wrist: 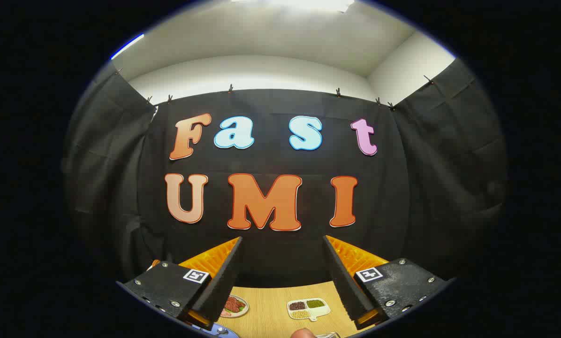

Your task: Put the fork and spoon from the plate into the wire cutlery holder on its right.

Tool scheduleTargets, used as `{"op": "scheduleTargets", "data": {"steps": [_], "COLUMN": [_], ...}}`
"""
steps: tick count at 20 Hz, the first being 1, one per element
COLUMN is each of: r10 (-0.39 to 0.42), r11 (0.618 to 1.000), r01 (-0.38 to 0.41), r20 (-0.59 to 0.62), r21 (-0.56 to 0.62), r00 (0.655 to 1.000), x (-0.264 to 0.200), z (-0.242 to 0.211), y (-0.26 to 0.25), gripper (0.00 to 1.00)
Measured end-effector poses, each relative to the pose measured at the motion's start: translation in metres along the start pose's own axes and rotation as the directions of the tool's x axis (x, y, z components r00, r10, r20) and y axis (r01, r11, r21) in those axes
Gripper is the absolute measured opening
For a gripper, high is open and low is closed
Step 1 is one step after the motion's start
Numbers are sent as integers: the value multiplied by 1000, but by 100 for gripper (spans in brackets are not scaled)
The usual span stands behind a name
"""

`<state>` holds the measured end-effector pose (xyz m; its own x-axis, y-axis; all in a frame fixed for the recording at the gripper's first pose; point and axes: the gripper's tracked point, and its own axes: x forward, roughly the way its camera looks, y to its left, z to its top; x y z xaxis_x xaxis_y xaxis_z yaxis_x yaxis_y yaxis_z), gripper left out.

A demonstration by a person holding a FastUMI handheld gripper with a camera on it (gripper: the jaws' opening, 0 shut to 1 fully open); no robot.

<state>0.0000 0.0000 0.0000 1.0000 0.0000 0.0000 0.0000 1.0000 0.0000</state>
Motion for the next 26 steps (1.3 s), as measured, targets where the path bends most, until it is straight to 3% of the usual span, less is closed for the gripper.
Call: {"op": "scheduleTargets", "data": {"steps": [12,19,22,26], "r10": [-4,45,114,205], "r11": [1000,999,993,976], "r01": [4,-45,-114,-216], "r20": [-12,-107,-196,-353], "r21": [6,1,13,8], "r00": [1000,993,974,913], "x": [0,2,-3,-14], "z": [0,-31,-58,-113], "y": [0,24,50,95], "gripper": [98,98,98,98]}}
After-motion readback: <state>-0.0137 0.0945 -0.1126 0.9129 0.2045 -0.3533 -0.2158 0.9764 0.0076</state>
